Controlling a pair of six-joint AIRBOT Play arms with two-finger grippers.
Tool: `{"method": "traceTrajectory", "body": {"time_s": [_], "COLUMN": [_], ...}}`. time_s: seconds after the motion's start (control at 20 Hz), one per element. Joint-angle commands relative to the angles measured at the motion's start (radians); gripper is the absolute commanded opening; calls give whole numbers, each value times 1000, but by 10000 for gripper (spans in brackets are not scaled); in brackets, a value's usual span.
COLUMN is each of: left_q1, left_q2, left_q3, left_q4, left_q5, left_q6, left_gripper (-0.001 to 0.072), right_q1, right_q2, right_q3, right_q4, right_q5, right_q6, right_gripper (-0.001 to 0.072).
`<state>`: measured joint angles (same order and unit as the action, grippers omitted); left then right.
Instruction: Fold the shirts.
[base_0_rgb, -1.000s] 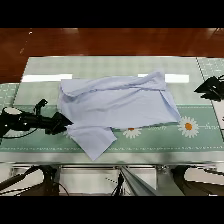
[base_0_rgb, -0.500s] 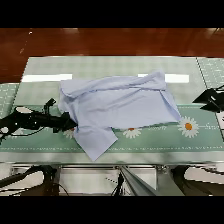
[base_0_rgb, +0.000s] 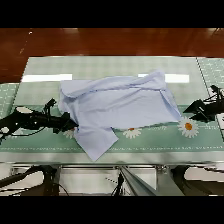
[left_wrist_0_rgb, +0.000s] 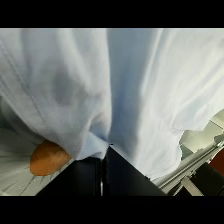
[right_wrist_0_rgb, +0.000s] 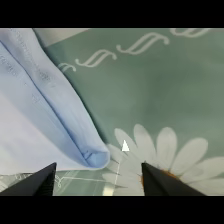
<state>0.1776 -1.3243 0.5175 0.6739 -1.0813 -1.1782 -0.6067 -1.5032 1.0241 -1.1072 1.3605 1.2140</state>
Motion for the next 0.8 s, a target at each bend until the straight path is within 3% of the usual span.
{"method": "traceTrajectory", "body": {"time_s": [0.0, 0.25, 0.3, 0.35, 0.4, 0.6, 0.75], "left_q1": [0, 0, 1, 3, 6, 10, 11], "left_q2": [0, -1, -1, -1, 0, 83, 269], "left_q3": [0, 0, 0, 1, 6, 102, 290], "left_q4": [-2, -2, -2, -2, -2, -26, -32], "left_q5": [-3, -3, -3, -3, -3, -31, -57], "left_q6": [0, 0, 0, 0, 0, 25, 26], "left_gripper": [27, 27, 27, 27, 26, 25, 25], "right_q1": [71, 187, 204, 214, 217, 216, 216], "right_q2": [-52, -105, -106, -100, -88, 28, 185], "right_q3": [-11, -10, -10, -8, -3, 97, 229], "right_q4": [29, 32, 26, 14, 8, 29, 194], "right_q5": [-29, -62, -59, -52, -39, 16, -31], "right_q6": [-24, -8, -12, -13, -12, -30, -31], "right_gripper": [613, 583, 451, 198, 28, 26, 26]}}
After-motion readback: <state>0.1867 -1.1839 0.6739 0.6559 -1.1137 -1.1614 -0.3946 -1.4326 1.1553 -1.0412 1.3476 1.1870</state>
